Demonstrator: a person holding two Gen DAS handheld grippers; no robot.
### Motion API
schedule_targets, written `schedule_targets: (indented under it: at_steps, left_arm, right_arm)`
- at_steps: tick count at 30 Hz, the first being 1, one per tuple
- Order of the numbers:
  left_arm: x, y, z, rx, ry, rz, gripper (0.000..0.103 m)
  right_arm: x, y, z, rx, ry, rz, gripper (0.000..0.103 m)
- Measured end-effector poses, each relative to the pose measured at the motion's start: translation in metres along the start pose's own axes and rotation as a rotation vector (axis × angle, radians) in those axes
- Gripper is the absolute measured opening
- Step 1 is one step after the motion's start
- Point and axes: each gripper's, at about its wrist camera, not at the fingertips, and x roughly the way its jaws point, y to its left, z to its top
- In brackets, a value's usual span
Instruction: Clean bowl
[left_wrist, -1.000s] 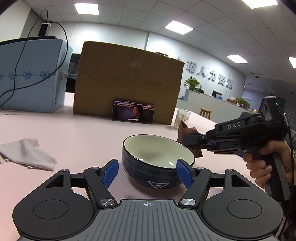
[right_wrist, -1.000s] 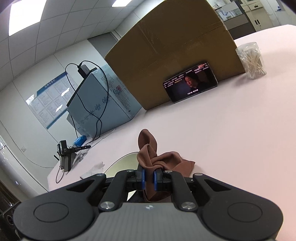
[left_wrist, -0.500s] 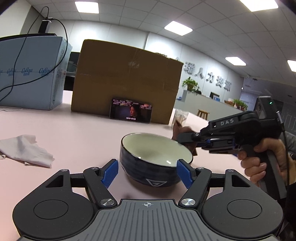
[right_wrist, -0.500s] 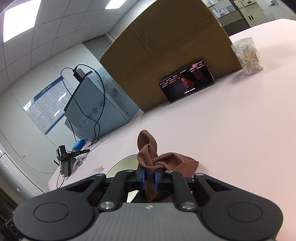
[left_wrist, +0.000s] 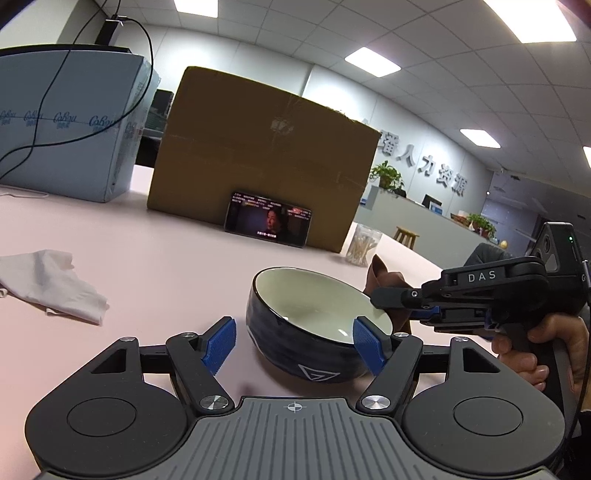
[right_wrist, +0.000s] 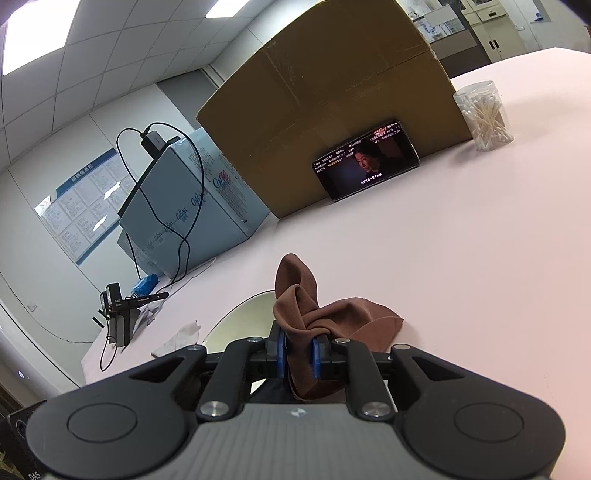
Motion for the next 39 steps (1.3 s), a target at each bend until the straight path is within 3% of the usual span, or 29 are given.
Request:
schedule_targets:
  at_steps: [5,11,22,39]
  left_arm:
    - [0.012,0.002,0.013,-0.004,0.039,0.019,0.072]
    - [0.029,0.014,0.016,-0.081,0.107,-0.005,0.072]
    - [0.030,0.012,0.010,-0.072,0.126,-0.028,0.072]
    - [0.029,0.010,0.008,-0.069,0.123,-0.029,0.075]
  right_arm:
    - [0.011,0.002,0.005,-0.014,0.013,-0.025,0.019]
    - [0.016,0.002,0.002,-0.012,0.014,-0.033,0.022]
    - [-0.007,0.012,-0.013,-0.059,0.012,-0.054,0.026]
    - [0.005,0.016,-0.005,-0.081,0.030,-0.069,0.024]
